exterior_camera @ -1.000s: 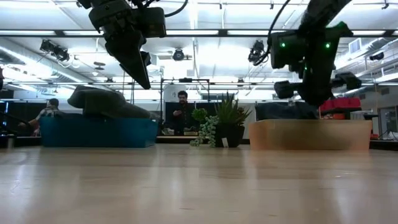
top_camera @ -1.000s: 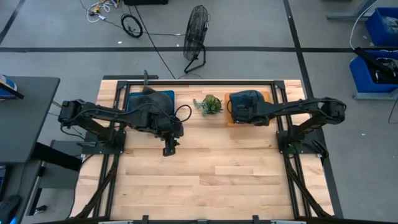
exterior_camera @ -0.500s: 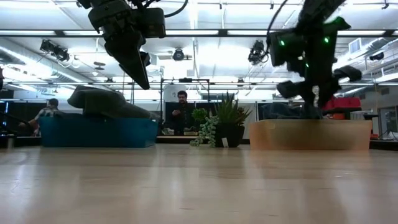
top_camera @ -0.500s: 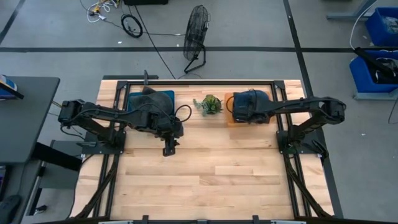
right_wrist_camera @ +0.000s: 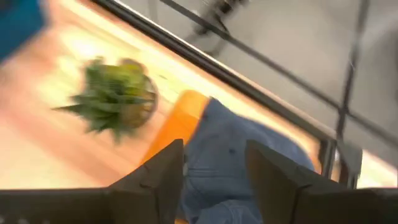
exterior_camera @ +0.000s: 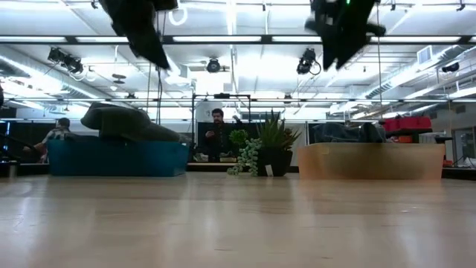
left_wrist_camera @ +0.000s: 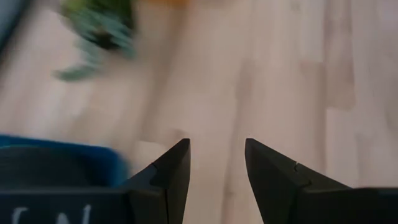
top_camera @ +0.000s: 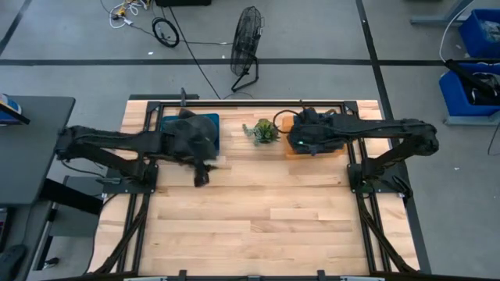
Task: Pick & Place hat
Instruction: Return to home position
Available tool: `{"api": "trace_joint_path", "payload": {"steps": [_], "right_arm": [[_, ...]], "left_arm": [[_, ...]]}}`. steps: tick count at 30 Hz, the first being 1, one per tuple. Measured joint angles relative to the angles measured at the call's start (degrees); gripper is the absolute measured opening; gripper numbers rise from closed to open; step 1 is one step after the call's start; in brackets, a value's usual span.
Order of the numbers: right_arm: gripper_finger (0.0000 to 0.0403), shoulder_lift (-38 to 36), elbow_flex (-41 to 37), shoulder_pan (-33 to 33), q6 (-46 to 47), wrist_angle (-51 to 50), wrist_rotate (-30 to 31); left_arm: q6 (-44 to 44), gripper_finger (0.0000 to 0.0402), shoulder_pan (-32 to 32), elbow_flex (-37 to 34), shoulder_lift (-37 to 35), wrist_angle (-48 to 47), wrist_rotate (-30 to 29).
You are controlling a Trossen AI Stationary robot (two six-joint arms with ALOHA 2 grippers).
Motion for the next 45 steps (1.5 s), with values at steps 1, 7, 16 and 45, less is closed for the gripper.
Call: {"api": "trace_joint_path", "payload": {"steps": [1, 7, 16, 45], "right_arm": [[0.0175, -0.8, 1.1, 1.3, -2.8, 0.0, 0.1], [0.0163, -7.6, 0.2, 9.2, -22.7, 3.0, -3.4], [0.0146, -24.9, -19.0, 16.7, -33.9, 24.3, -17.4], [0.0123, -80.4, -70.9, 14.5, -52.5, 69.7, -35.4]], "left_arm": [[-0.6, 0.0158, 0.0, 0.0, -2.3, -0.8, -2.0], [-1.5, 0.0158, 0.0, 0.0, -17.9, -9.3, -9.7], [-6.2, 0.0158, 0.0, -7.4, -44.3, -9.0, -10.3], [6.7, 0.0158, 0.0, -35.5, -68.2, 21.2, -8.4]]}}
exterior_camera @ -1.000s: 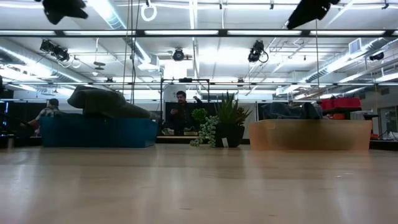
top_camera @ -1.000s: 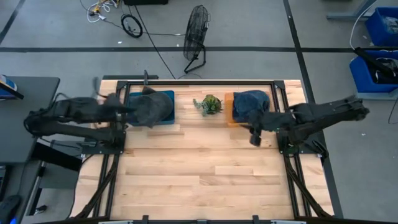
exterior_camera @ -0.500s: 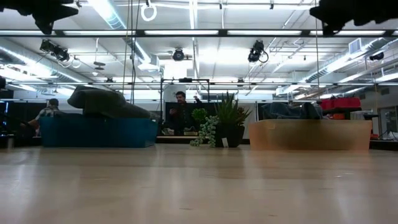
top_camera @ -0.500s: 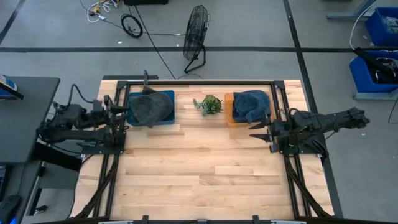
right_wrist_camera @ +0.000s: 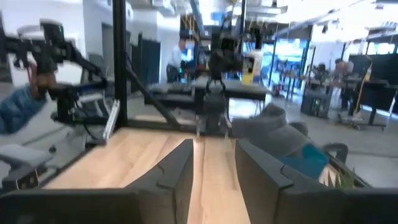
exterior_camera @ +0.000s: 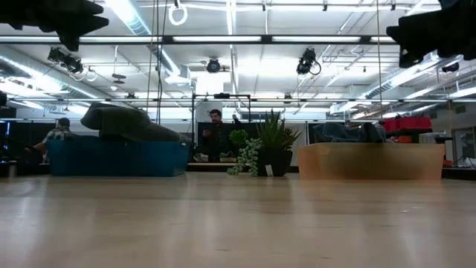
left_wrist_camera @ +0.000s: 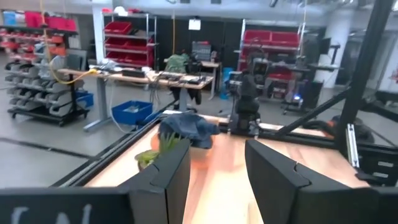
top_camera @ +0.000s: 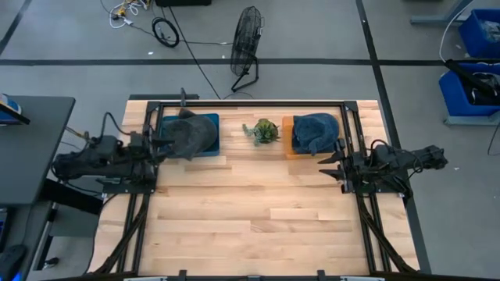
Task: Pick & Place hat
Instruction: Return to home position
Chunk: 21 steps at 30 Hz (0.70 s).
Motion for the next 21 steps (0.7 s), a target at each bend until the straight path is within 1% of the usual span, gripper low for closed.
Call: {"api": "trace_joint_path", "payload": {"steps": [8, 11, 14, 21], "right_arm": [[0.0123, 0.0, -3.5, 0.0, 3.2, 3.6, -0.4], [0.0123, 0.0, -5.6, 0.0, 3.9, 5.6, -2.0], [0.0123, 0.0, -5.5, 0.0, 6.0, 5.5, -2.4], [0.0123, 0.0, -5.5, 0.0, 6.0, 3.6, -2.3]], "left_arm": [[-0.6, 0.0158, 0.0, -9.3, 0.0, 8.8, 0.7], [-1.8, 0.0158, 0.0, -13.2, 0.0, 14.0, 0.7], [-2.8, 0.0158, 0.0, -16.6, 0.0, 18.5, 0.7], [-3.6, 0.0158, 0.0, -22.0, 0.1, 22.4, 1.2]]}}
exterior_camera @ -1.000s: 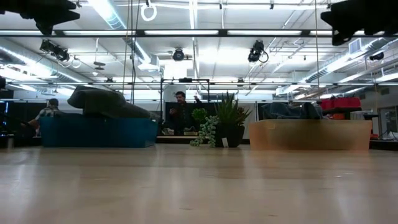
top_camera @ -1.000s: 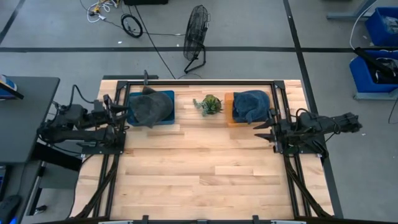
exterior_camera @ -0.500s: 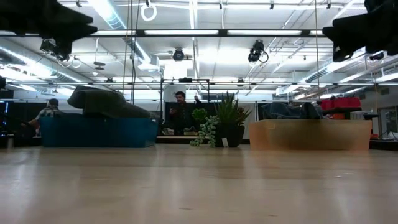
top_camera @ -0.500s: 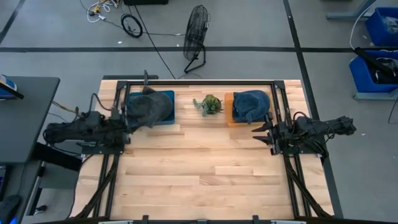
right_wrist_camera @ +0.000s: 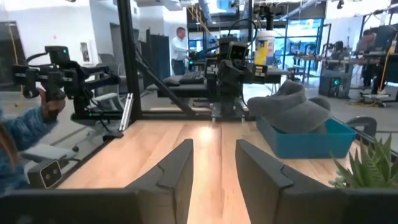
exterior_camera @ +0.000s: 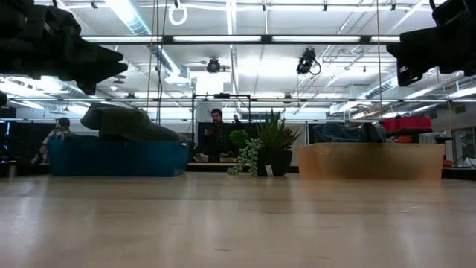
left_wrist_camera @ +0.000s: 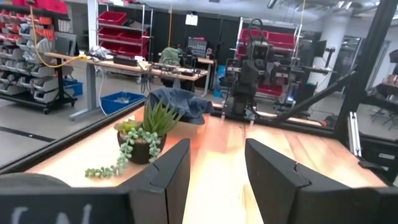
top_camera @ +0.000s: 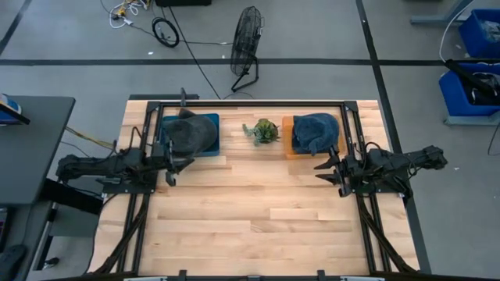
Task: Pick & Place hat
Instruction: Return to home position
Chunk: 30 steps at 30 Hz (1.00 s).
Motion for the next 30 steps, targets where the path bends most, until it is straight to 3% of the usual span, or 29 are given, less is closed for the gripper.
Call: {"api": "trace_joint_path", "payload": {"steps": [30], "right_arm": [[0.0123, 0.0, 0.0, 0.0, 1.6, -2.4, 0.0]], "left_arm": [[-1.0, 0.0158, 0.0, -0.3, 0.4, -0.1, 0.5]]}}
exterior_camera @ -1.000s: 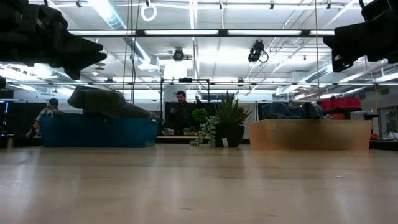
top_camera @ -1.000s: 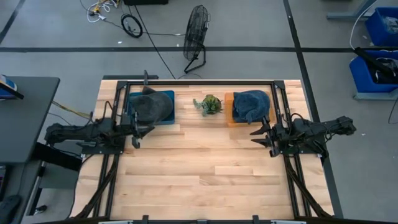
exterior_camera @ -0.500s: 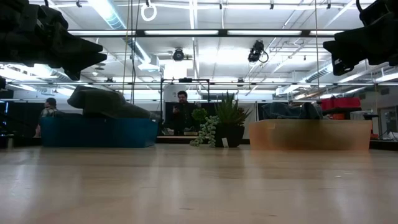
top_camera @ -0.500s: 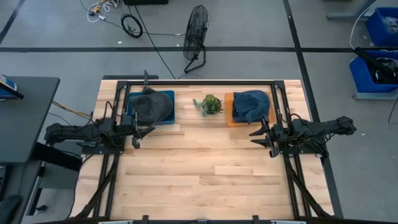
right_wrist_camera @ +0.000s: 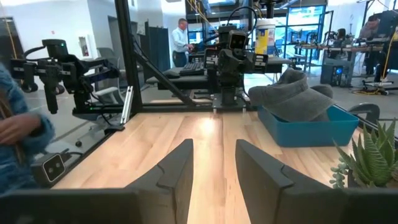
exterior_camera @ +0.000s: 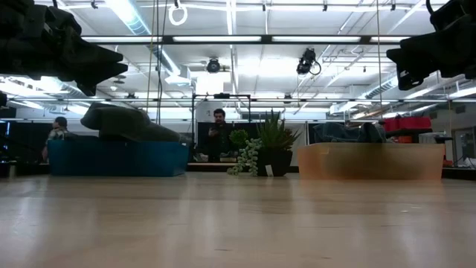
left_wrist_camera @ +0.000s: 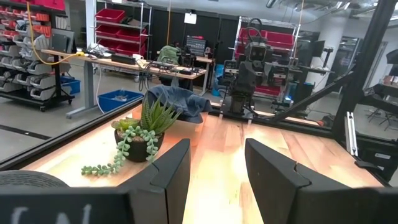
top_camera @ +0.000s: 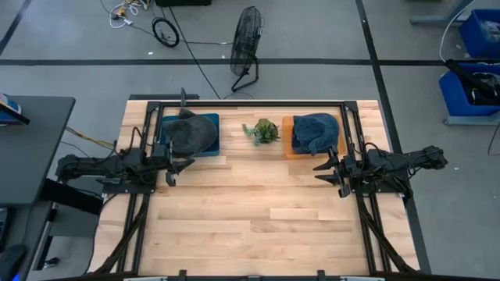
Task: Pick & Place hat
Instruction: Return to home position
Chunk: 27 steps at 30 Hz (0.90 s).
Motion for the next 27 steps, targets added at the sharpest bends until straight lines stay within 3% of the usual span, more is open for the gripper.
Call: {"api": "trace_joint_path", "payload": {"steps": [27], "right_arm": [[0.0121, 0.0, 0.0, 0.0, 0.0, 0.0, 0.0]], "left_arm": [[0.0, 0.0158, 0.0, 0.0, 0.0, 0.3, -0.6]]}}
